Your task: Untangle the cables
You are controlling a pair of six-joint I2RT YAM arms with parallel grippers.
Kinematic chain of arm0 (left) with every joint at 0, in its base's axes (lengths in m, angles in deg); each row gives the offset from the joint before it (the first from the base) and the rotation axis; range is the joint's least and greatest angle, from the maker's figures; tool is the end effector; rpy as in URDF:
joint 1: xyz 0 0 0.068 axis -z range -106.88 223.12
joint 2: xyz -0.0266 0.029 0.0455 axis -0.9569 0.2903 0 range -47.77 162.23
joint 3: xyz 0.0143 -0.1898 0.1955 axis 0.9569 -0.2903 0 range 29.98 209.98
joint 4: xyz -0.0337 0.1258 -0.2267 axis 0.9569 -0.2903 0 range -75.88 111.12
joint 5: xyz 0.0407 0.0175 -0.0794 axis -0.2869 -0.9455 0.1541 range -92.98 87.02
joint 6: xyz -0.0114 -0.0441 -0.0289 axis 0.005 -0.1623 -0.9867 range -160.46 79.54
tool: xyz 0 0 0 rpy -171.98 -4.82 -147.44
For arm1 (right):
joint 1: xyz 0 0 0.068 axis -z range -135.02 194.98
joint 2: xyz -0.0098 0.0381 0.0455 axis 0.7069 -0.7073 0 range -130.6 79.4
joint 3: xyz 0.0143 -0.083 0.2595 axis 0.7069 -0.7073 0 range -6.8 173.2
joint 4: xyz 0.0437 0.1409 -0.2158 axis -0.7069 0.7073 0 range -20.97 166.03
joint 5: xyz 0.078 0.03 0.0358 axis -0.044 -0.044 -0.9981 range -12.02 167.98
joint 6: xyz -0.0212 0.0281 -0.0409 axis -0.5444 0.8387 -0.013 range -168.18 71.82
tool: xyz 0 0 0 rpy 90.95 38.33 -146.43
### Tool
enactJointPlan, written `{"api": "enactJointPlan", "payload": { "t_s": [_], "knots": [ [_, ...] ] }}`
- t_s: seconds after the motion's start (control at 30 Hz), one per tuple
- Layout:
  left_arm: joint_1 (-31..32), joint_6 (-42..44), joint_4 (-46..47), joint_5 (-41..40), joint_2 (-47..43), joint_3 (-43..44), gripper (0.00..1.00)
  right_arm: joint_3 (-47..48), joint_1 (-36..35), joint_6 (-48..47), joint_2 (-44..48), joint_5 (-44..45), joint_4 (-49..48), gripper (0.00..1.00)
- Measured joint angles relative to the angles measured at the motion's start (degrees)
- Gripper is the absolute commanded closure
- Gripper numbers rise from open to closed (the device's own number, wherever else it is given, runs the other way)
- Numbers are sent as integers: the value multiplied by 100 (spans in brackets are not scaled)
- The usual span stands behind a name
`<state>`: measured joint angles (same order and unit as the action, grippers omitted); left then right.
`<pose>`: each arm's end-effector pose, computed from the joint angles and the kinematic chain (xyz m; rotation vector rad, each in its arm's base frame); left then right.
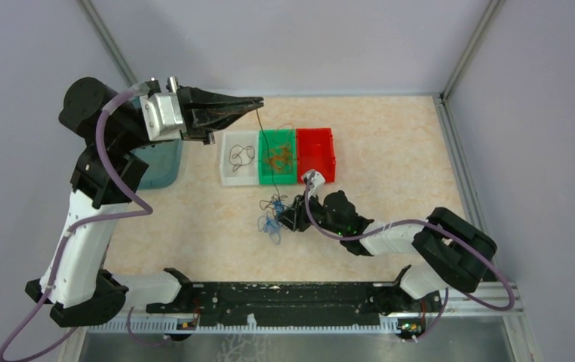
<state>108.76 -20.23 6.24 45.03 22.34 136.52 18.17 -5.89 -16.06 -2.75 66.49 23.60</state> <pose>0.1331 -0.1280 0.5914 1.1899 0.6557 -0.7256 0.1673 0.2168 0.1795 -0.4717 1.8840 1.1890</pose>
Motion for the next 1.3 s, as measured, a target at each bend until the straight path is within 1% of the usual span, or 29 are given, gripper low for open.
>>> {"api": "enactJointPlan", "payload": {
  "t_s": [0.13,0.33,0.53,0.67,0.9,0.97,1.07,1.2,1.3],
  "knots": [
    [0,175,455,-315,-13,66,100,-22,-11,-66,122,334,284,60],
    [0,503,1248,-896,-17,70,100,-26,-162,-234,470,883,776,51],
    [0,769,1755,-1167,0,345,100,-140,-197,-411,859,1285,1226,47],
    [0,975,2369,-1480,-11,413,100,-210,-238,-579,1145,1593,1478,43],
    [0,1331,3257,-2063,-57,269,100,-398,-262,-754,1683,2074,1657,43],
    [0,1373,3359,-2155,-33,284,100,-398,-264,-761,1742,2170,1698,41],
    [0,1368,3187,-2166,85,555,100,-444,-264,-831,1965,2223,1786,32],
    [0,1290,2767,-1827,-35,448,100,-446,-264,-1043,2588,2100,1945,21],
    [0,1217,2461,-1580,-162,271,100,-111,-264,-1276,2924,1738,2264,18]
  ]
}}
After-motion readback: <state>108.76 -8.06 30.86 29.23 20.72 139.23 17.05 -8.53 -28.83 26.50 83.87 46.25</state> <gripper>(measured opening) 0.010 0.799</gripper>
